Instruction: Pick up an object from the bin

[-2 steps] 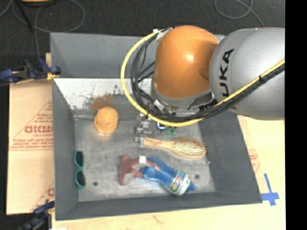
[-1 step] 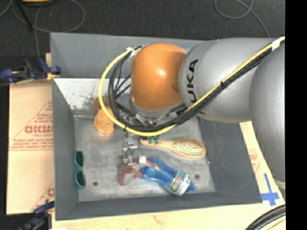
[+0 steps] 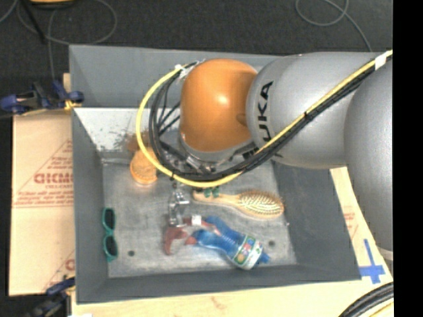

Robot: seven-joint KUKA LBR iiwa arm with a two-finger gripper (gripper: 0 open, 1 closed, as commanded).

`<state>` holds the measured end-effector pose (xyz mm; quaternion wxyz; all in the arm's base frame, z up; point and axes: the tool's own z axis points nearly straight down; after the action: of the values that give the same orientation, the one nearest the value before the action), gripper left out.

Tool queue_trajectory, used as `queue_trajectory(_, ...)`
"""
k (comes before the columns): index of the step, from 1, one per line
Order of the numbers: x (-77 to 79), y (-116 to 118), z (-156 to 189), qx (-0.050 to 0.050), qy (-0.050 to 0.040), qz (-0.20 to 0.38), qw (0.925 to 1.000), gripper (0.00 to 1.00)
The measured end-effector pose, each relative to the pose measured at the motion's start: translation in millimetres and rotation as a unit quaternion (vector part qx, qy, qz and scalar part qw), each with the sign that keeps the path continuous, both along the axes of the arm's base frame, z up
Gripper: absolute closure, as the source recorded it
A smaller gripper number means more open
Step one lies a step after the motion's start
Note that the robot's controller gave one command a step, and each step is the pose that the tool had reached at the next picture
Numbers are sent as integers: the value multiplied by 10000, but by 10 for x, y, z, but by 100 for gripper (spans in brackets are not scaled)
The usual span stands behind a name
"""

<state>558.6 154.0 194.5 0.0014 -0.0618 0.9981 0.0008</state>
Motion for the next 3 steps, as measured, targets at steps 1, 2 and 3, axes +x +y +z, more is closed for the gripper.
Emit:
queue_trajectory(1,-11,-261,-125,-1,-18,684,9977,0)
queue_trajectory(2,334,-446,-1013,5,-10,336,9994,100)
queue_trajectory(3,334,-447,-1013,6,-11,332,9994,100)
